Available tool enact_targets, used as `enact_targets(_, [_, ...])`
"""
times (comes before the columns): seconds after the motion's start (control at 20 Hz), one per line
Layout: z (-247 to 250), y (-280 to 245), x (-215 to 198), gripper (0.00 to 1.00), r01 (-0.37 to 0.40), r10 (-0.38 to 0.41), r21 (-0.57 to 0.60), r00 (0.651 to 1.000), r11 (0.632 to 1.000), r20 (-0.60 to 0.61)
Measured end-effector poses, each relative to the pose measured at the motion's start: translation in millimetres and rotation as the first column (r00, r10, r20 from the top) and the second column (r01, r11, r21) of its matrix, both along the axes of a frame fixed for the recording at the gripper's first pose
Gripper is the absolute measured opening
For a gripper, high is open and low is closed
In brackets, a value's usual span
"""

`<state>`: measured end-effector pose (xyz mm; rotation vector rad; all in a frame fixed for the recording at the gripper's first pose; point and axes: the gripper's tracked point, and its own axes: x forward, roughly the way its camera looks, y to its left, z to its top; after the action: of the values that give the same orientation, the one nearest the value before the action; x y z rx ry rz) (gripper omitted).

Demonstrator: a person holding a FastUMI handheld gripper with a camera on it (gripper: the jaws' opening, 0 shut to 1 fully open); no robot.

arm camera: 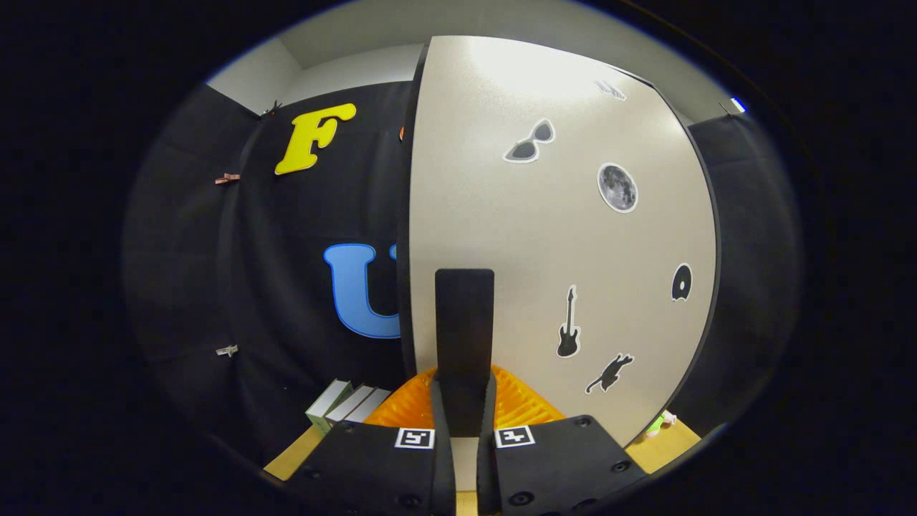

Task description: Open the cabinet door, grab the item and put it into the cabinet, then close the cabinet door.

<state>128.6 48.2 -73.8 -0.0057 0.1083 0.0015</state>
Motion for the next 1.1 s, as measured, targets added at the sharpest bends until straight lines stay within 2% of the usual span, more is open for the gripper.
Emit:
enact_targets(0.2, [2, -2, -13, 0.16, -0.051, 0.051, 0.017, 0.999, 0.999, 0.003])
enact_targets(0.65, [17, -17, -59, 0.16, -0.076, 0.076, 0.044, 0.997, 0.996, 0.001])
enact_targets(0.8, [16, -24, -67, 0.16, -0.114, 0.114, 0.057, 0.993, 0.992, 0.006])
enact_targets(1.1, [17, -39, -82, 0.16, -0.247, 0.248, 0.079, 0.969, 0.966, -0.004])
